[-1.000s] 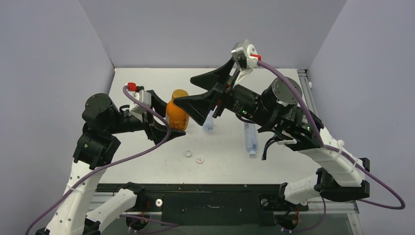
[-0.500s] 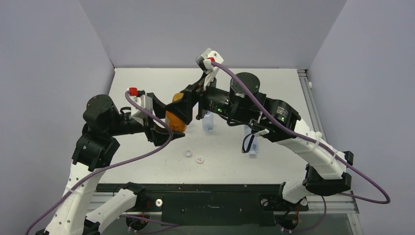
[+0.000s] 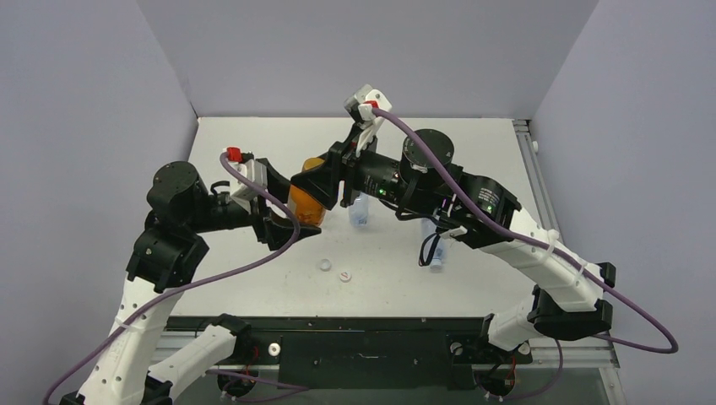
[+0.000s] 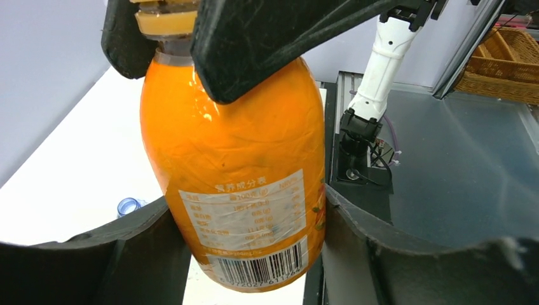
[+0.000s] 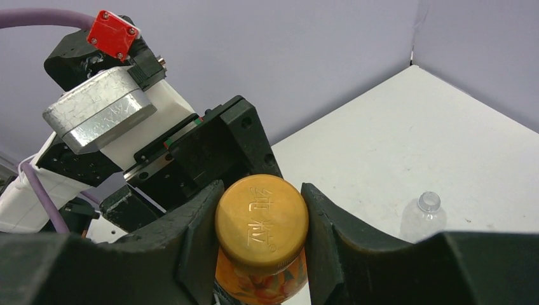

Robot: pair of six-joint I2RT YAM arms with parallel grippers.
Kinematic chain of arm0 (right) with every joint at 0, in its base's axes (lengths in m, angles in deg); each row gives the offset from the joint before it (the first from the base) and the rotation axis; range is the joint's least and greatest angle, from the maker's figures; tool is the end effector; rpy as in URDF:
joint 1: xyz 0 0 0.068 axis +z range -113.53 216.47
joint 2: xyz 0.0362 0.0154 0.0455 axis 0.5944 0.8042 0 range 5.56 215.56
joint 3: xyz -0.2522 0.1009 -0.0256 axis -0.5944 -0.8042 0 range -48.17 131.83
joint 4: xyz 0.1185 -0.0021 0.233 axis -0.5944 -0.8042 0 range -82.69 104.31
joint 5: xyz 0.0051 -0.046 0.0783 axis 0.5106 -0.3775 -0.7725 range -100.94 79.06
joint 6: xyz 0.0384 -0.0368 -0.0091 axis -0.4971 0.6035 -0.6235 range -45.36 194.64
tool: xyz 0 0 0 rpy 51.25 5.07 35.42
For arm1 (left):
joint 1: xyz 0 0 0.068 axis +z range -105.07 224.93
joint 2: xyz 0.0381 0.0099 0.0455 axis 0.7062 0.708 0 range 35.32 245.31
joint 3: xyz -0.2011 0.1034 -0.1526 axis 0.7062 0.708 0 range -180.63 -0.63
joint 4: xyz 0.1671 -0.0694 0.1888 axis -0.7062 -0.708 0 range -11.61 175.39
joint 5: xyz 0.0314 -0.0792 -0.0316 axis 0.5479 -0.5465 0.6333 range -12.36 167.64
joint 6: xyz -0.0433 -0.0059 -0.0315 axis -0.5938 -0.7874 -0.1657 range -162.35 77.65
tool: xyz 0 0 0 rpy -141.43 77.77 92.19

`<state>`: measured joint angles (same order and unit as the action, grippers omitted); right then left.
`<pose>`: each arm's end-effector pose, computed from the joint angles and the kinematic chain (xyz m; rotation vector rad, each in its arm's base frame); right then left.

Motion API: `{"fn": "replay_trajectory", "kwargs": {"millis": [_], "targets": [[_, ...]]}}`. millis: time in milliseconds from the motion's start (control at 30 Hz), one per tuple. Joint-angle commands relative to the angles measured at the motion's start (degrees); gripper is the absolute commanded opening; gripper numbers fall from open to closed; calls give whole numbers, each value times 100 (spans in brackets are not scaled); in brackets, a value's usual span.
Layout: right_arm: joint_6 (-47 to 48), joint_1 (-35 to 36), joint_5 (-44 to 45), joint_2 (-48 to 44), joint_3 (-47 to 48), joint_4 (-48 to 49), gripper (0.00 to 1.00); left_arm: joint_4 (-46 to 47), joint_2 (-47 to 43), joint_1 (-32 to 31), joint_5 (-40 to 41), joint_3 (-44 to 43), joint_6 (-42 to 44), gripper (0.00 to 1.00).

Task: Unscrew the bottle caps

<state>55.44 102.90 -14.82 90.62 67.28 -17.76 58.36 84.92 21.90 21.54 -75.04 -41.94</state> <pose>0.1129 0.2646 0.5490 -0.7487 1.5698 1.1904 0.1172 -0.0818 0.4682 1.0687 1.3267 -1.0782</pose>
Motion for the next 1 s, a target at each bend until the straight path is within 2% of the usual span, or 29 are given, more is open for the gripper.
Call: {"fn": "replay_trajectory", "kwargs": {"millis": [0,33,67,133,367,967], "targets": [[19,55,538,-393,-357,571,0,469,-2,-44,-7,-139,-448,61],[38,89,612,-455,-487,646,0,531,-1,-44,33,-119,-543,82],[63,144,714,-481,-541,787,0,652,2,-44,57,-78,-711,92],[97,209,831,-547,-698,979,0,738,38,-48,71,-54,-858,99],[113,281,892,-867,-1300,1809,0,805,186,-44,-45,9,-1202,97],[319,329,853,-1414,-2220,2573,0,1538,439,-48,-344,26,-2294,97]]}}
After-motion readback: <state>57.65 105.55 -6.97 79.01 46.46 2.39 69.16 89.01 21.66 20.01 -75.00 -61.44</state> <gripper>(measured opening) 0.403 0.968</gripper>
